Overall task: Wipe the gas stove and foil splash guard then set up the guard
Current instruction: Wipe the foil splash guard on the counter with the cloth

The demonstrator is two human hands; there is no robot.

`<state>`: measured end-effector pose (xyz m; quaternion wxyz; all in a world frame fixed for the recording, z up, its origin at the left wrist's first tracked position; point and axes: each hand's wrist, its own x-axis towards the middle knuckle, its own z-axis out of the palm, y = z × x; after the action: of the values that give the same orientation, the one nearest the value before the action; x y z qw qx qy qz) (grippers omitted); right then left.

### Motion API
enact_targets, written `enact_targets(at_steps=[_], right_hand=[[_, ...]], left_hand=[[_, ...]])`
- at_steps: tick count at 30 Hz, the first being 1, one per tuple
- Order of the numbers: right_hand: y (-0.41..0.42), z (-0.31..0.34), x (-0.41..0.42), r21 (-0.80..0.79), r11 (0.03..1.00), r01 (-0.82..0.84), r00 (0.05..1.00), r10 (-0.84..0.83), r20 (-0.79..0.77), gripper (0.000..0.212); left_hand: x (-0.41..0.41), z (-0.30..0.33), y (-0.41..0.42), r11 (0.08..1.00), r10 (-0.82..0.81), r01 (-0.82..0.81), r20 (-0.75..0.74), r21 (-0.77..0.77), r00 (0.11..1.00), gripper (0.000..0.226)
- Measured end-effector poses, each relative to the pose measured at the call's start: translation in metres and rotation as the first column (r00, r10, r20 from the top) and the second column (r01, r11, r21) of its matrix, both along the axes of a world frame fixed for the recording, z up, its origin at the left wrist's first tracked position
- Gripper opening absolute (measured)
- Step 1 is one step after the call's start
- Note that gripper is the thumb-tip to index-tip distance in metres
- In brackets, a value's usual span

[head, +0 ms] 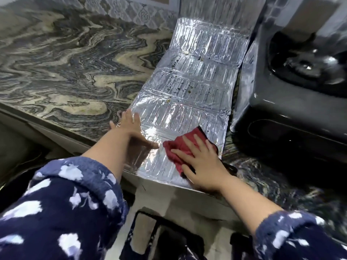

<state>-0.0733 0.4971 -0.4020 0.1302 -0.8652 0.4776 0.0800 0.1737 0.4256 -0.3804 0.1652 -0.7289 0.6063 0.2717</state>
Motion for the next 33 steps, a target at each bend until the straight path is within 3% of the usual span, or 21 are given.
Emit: enact_targets(at_steps=[9, 18, 24, 27, 33], right_hand=[[-0.092, -0.005, -0.002, -0.025, 0.97, 0.243, 0.969, -0.243, -0.044, 0.051], [-0.046, -0.006, 0.031, 0.011, 0.998, 0.061, 0.997, -0.061, 0.047, 0.05], [-0.049, -0.006, 0.01, 0.04, 0.99, 0.137, 0.99, -0.137, 0.018, 0.053], [-0.053, -0.004, 0.014, 0.061, 0.986, 0.153, 0.988, -0.153, -0.004, 0.055], [-0.065, -0.003, 0.021, 0.063, 0.989, 0.131, 0.991, -0.13, -0.028, 0.052]], left_hand=[[0.001, -0.003, 0.004, 0.999, -0.049, 0.05, 0.054, -0.018, 0.997, 0.146], [-0.02, 0.002, 0.006, 0.993, -0.058, 0.079, 0.207, -0.093, 0.977, 0.123], [-0.026, -0.012, 0.022, 0.974, 0.058, -0.011, 0.201, -0.228, 0.978, 0.098], [-0.021, -0.013, 0.025, 0.979, 0.053, -0.022, 0.147, -0.205, 0.988, 0.109], [-0.008, -0.008, 0.02, 0.986, -0.078, 0.103, 0.19, -0.128, 0.979, 0.123]])
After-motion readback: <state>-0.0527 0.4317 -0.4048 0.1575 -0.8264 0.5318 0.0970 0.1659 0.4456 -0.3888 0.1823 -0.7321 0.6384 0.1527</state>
